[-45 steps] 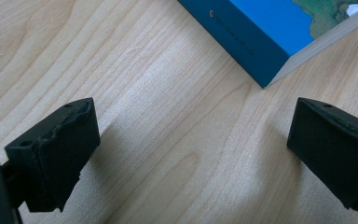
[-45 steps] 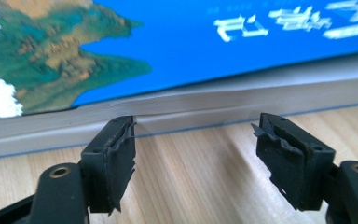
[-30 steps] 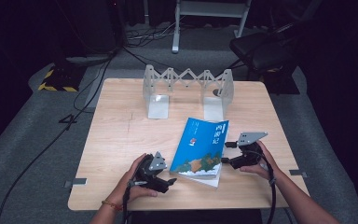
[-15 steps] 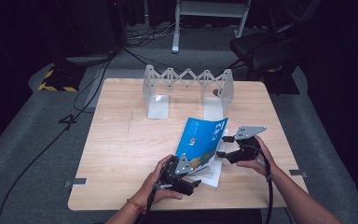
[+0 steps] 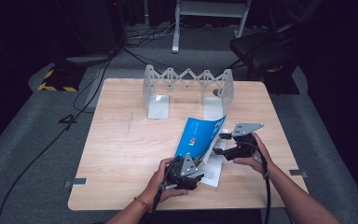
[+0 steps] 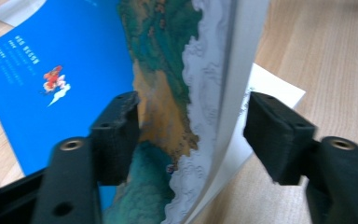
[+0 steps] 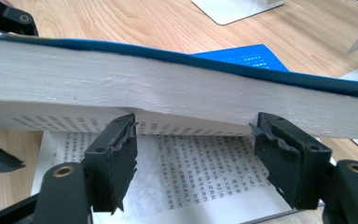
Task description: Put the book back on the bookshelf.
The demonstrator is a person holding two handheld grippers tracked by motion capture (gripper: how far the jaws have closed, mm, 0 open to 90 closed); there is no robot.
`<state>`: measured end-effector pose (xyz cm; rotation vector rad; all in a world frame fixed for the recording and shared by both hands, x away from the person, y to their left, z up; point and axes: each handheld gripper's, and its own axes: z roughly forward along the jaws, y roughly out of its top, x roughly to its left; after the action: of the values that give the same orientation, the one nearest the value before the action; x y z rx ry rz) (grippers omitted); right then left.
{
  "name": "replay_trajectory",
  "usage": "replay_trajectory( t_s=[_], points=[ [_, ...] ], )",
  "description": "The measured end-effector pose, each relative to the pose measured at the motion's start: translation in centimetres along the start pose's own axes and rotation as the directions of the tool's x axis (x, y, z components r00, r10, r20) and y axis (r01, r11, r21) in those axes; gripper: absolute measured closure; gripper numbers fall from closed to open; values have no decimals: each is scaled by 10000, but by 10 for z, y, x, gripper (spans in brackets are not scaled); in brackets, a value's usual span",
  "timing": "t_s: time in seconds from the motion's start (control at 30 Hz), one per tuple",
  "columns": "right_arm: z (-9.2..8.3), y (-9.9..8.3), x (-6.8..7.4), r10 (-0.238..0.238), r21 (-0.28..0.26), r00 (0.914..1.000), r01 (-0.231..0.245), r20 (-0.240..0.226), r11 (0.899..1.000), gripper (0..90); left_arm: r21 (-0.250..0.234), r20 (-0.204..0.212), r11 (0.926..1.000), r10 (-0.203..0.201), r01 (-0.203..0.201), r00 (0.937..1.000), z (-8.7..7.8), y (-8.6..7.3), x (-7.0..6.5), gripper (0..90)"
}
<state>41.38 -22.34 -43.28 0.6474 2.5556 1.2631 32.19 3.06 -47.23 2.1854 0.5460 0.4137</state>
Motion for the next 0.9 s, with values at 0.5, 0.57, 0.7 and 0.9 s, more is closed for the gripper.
replay_trajectory(
  t_s=[0.5,0.57,0.7,0.9],
  points=[
    [-2,-5,-4,271,-324,9996,-269,79,9991,281,-631,536,9977,-197,231,9984,-16,-2,18,722],
    [-6,-8,-6,388,-402,9992,-388,3,9984,281,-595,526,9980,-179,211,9985,-18,-2,19,743],
    [-14,-16,-8,230,-436,9993,-242,-288,9988,299,-479,442,9986,-204,225,9988,-23,-6,25,768],
    [-25,-11,-2,-415,-1020,9980,365,-468,9941,310,-433,556,9988,-181,206,9983,-28,-10,31,770]
  ],
)
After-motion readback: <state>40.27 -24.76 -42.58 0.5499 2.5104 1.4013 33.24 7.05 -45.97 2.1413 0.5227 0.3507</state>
